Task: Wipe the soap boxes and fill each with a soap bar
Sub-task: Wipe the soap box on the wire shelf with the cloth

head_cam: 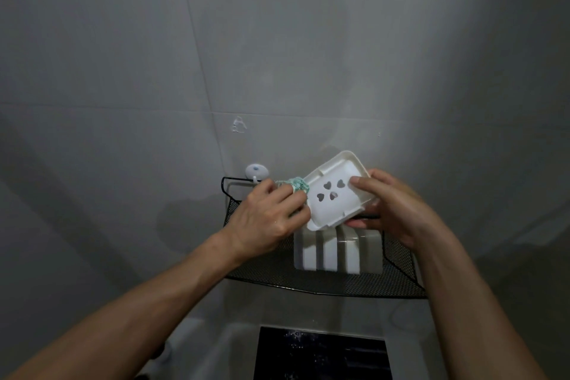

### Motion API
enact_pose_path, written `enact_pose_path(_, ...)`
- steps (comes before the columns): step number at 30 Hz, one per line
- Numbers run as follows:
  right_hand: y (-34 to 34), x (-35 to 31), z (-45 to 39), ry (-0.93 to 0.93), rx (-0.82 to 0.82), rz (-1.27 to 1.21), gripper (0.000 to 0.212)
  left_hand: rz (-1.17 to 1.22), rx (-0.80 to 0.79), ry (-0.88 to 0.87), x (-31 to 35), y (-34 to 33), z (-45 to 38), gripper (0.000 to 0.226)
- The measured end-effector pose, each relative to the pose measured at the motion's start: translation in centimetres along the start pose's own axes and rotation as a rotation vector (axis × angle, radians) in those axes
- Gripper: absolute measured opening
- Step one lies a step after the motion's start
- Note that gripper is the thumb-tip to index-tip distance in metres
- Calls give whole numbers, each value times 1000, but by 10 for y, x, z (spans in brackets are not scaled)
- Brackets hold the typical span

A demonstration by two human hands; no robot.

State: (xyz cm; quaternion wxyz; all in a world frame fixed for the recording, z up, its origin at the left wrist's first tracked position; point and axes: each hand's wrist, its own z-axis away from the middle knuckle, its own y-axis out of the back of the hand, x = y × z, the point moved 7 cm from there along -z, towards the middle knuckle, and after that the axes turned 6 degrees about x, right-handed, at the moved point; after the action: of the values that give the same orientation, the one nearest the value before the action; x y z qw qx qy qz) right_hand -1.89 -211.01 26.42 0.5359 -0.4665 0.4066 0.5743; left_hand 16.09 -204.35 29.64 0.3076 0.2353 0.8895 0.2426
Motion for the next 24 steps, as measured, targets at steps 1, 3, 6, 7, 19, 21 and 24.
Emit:
enact_pose_path(1,2,-2,-1,9,13,30,7,-3,6,4,-1,0,0,17)
enact_pose_path(3,3,-5,0,41,54,33,7,-14,6,43,-1,0,0,17)
enact_pose_path(6,-2,-9,3,125,136,-3,16,-19,-21,165,-1,-1,-4,15)
enact_pose_path(7,-4,-9,4,156,159,-22,18,-18,-38,205,1,-3,-5,15)
enact_pose_path(19,-25,1,13,278,168,-180,24,310,-178,883,13,-16,-5,19)
enact_pose_path(21,-28,5,12,258,161,-230,29,340,-159,896,20,-15,-11,22)
enact_pose_path(24,-25,7,12,236,153,-270,30,292,-168,843,21,-10,-14,20)
